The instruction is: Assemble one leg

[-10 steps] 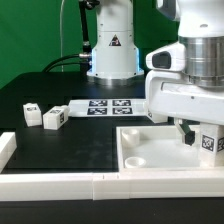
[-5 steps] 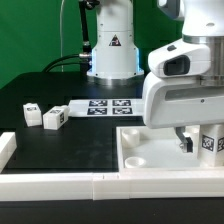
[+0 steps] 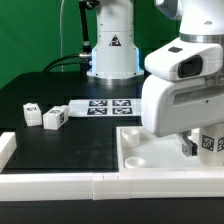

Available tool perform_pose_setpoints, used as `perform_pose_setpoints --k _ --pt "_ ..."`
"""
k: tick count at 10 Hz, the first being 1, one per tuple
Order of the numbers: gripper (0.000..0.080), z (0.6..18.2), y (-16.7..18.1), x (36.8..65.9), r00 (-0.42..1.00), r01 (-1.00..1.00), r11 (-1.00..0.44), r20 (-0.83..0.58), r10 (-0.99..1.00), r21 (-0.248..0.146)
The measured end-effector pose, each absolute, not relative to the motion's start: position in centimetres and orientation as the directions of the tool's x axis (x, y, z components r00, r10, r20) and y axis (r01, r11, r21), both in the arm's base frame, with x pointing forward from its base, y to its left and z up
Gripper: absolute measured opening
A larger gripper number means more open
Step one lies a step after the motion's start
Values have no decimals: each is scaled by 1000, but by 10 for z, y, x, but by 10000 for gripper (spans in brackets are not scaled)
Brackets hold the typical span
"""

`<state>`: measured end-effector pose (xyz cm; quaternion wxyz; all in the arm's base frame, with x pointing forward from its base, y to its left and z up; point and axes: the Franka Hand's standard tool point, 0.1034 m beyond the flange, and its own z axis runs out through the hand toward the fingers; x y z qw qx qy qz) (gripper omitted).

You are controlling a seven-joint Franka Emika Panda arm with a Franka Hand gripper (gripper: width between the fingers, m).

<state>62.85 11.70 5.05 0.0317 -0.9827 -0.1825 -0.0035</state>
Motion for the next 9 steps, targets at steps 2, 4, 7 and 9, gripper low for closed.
perform_pose_setpoints --k 2,4,7,9 --pt "264 51 117 629 933 359 -931 19 358 -61" --pt "265 51 117 629 947 322 -945 17 322 -62" --pt "266 51 117 629 999 49 -996 3 49 -74" --pt "268 52 116 630 971 -240 -967 -20 -240 -79"
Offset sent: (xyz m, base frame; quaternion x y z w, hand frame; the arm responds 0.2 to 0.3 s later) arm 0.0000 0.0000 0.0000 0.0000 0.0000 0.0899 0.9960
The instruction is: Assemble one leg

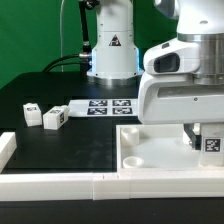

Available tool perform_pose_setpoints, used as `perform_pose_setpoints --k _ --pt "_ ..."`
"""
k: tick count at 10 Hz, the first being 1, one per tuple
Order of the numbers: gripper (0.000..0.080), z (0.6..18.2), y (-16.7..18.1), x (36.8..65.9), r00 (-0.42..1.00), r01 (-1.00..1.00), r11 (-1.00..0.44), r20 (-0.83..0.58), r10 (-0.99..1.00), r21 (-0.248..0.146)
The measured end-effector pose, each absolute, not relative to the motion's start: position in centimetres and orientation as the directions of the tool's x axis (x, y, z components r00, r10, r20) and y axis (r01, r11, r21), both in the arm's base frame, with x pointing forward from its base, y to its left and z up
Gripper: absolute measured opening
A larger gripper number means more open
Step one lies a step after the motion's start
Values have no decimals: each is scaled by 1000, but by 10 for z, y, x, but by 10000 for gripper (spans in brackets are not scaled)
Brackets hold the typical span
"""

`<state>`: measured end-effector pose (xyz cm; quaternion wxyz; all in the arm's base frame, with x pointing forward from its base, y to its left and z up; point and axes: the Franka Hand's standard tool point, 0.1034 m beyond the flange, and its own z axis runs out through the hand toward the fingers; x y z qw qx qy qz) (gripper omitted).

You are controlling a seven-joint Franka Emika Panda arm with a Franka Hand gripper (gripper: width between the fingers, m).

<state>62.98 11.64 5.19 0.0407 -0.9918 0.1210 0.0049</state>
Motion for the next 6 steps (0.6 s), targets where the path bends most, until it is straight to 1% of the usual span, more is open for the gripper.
perform_pose_setpoints --k 2,4,5,6 --pt "268 51 110 628 903 -430 -901 -36 -428 -66" --pt "270 50 102 627 844 -536 -843 -37 -534 -45" --pt "271 50 100 627 836 -549 -835 -36 -548 -37" --pt "271 50 101 626 829 -559 -828 -40 -557 -39"
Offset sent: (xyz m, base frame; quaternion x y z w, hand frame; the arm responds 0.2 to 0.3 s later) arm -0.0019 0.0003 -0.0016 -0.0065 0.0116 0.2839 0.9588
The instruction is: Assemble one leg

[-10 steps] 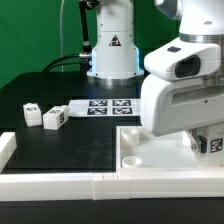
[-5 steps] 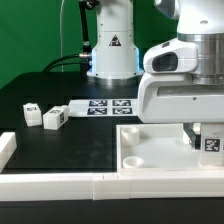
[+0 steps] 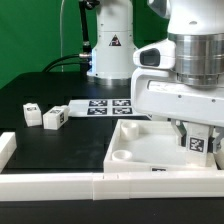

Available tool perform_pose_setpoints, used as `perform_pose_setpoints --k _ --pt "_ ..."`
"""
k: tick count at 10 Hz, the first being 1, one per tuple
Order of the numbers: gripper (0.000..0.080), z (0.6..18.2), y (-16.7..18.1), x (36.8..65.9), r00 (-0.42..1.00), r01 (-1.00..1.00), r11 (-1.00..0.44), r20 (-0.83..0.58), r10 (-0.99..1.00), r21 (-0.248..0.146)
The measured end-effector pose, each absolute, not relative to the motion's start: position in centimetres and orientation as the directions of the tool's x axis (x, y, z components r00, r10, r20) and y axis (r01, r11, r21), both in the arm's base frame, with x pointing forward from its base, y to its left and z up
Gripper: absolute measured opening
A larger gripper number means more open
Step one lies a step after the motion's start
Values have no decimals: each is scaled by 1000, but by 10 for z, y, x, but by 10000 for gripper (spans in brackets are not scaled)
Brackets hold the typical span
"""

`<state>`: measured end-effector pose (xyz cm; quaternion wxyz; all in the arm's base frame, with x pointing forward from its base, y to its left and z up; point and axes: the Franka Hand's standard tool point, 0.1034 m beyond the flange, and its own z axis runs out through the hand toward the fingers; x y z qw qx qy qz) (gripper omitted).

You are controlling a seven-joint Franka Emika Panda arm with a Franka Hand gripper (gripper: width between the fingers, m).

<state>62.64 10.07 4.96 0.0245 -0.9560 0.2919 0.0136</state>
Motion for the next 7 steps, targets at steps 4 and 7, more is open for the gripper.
perform_pose_setpoints --k 4,7 --pt "634 49 101 626 832 -555 -831 -41 -554 -39" --pt "649 49 101 626 832 -555 -831 -41 -554 -38"
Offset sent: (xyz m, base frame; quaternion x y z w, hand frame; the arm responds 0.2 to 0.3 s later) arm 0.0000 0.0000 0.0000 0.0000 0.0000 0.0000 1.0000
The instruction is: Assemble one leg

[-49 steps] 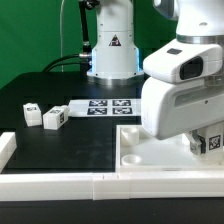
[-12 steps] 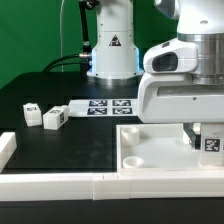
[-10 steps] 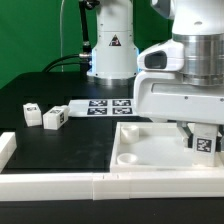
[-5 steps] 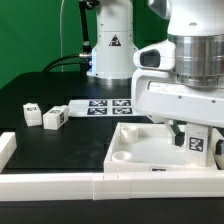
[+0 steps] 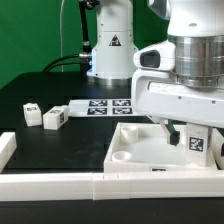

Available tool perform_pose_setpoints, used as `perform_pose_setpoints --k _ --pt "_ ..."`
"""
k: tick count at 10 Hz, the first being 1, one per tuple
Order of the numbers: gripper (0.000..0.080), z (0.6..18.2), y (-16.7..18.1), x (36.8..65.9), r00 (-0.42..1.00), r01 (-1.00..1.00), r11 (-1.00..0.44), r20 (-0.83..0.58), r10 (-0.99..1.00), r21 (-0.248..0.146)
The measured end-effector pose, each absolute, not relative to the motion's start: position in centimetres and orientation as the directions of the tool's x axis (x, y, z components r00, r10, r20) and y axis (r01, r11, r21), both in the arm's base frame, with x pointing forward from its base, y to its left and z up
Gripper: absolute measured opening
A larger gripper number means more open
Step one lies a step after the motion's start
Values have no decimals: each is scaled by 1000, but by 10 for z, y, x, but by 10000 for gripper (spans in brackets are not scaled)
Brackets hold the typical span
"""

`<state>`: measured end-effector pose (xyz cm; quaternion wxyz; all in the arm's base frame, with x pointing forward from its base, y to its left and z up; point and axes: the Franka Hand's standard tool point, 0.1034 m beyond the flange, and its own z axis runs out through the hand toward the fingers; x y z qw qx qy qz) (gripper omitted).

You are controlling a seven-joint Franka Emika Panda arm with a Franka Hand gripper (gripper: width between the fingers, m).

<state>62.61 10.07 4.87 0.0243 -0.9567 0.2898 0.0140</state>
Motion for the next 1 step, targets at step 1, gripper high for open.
perform_pose_setpoints --k 1 --pt "649 49 101 626 832 -555 -831 -41 -554 -38"
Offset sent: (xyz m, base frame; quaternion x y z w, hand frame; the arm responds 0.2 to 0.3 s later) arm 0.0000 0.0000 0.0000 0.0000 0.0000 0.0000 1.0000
